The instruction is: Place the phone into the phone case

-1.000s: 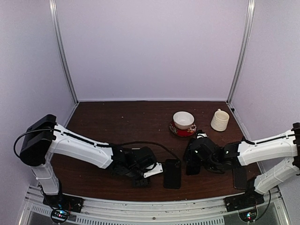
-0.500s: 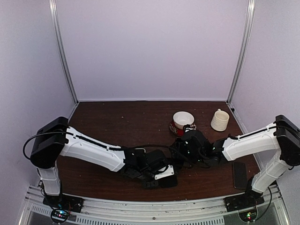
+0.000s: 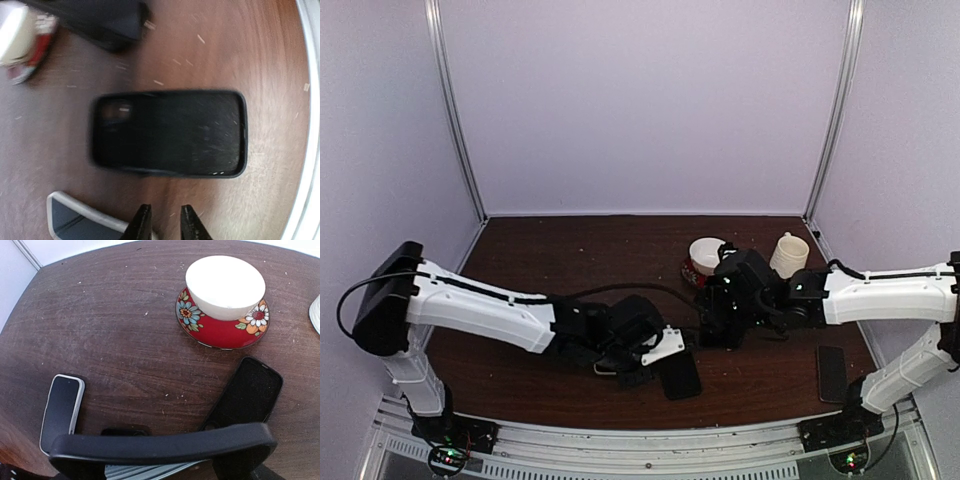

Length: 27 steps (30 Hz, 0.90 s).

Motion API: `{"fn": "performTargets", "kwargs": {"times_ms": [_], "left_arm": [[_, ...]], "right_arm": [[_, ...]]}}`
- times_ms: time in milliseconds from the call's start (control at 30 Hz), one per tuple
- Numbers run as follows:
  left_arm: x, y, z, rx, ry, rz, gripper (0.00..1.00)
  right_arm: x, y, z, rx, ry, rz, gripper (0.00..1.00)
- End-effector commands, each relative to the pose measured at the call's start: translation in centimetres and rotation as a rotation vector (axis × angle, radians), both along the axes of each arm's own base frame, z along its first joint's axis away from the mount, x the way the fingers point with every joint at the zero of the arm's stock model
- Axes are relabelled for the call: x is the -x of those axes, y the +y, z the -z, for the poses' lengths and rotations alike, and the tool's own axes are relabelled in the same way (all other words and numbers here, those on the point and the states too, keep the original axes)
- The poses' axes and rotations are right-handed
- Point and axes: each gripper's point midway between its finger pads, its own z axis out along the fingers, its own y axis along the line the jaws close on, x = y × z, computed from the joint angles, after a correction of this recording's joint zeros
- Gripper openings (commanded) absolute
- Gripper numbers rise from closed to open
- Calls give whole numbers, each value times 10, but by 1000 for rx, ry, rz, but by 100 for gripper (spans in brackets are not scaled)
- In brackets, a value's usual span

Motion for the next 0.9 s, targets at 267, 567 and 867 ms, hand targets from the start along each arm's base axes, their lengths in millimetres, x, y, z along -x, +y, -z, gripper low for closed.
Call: {"fn": "performTargets", "kwargs": {"times_ms": [267, 567, 867], "left_arm": [[-60, 107, -75, 275, -42, -563, 59], [-60, 132, -71, 378, -51, -674, 60], [-62, 129, -57, 377, -25, -711, 60]], "right_arm": [[46, 66, -6, 73, -91, 5, 31], [54, 88, 21, 82, -113, 0, 29], [63, 76, 38, 126, -36, 15, 29]]}}
